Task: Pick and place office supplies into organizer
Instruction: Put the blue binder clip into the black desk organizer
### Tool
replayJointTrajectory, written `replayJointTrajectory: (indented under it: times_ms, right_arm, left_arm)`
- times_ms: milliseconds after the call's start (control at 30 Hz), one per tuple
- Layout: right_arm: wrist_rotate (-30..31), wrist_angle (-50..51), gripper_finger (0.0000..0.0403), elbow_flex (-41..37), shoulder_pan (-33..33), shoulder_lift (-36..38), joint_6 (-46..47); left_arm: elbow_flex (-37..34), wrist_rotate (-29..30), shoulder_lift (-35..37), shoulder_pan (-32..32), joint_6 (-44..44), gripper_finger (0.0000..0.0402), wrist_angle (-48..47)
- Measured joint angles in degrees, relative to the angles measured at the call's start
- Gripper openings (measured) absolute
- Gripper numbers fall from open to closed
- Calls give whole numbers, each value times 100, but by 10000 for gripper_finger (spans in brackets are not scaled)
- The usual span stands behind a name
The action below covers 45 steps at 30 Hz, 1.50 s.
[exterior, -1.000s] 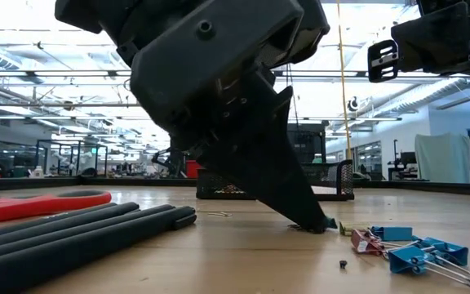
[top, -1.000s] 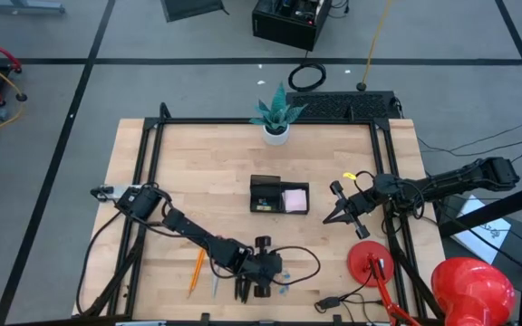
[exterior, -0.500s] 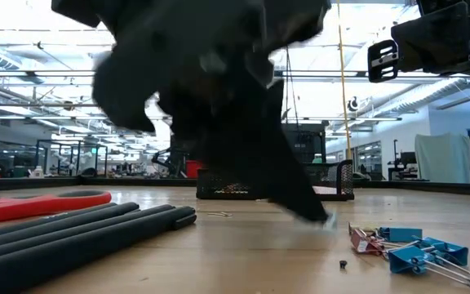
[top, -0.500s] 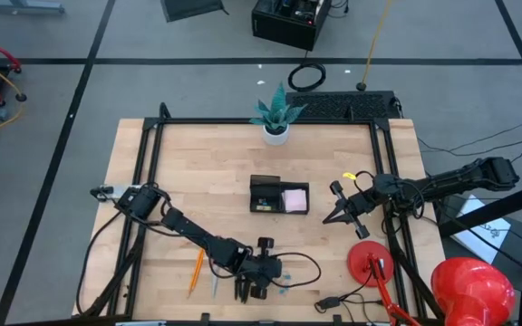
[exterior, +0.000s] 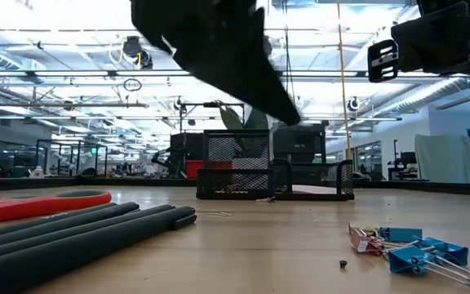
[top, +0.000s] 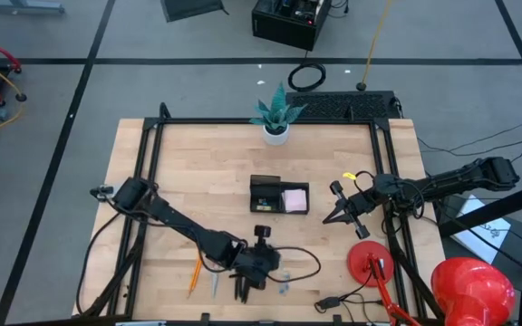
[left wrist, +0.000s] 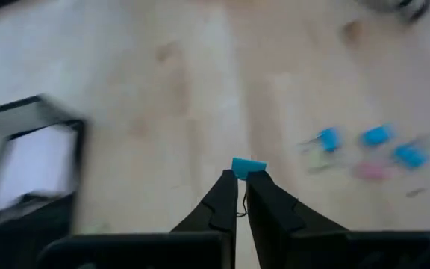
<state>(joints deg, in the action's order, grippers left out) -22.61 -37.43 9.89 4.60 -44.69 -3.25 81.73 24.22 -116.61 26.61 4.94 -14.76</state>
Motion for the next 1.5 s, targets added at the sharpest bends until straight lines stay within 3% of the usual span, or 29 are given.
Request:
replayJointTrajectory:
  times_ms: [267, 367, 567, 800, 1500]
  right_arm:
    - [0, 1, 2, 0, 0, 0, -16]
    - [0, 25, 1, 0, 0, 0, -20]
    - [-2, 58, 3, 0, 0, -2, -20]
    - [-2, 112, 4, -2, 0, -2, -38]
    - [13, 173, 4, -2, 0, -2, -91]
  left_arm:
    - [2, 1073, 456, -281, -229, 26, -836]
    - [9, 1227, 581, -525, -238, 26, -1079]
    - [8, 1183, 653, -1118, -223, 26, -1716]
    - [-58, 567, 653, -1676, 14, 26, -1998]
    - [-1027, 473, 651, -1705, 184, 26, -1202]
